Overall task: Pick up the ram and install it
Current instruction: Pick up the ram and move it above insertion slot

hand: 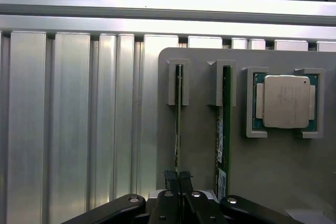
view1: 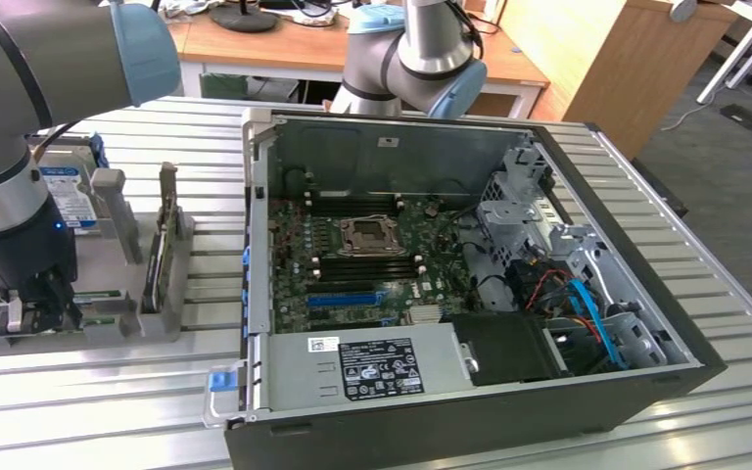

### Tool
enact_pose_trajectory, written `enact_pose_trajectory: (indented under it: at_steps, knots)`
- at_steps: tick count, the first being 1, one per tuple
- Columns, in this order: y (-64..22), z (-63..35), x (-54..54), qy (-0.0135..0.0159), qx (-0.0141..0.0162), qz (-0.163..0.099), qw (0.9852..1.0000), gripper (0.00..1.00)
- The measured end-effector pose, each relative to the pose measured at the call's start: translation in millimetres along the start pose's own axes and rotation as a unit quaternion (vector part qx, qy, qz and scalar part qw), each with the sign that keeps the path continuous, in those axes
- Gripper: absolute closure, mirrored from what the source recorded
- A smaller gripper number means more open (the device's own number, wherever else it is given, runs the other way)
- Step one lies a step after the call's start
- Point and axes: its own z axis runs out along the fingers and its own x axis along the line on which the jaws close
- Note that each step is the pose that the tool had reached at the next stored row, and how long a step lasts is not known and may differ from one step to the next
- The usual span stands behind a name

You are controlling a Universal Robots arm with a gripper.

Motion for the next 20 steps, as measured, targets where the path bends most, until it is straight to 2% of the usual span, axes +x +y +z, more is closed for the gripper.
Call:
enact_pose_trajectory:
  at_steps: [7,20]
  knots:
    - [0.0,-3.2,0.0,0.0001,-0.0001,0.000,1.0000,0.88]
    - [0.2,-29.7,-0.3,0.0001,-0.0002,0.000,1.0000,0.88]
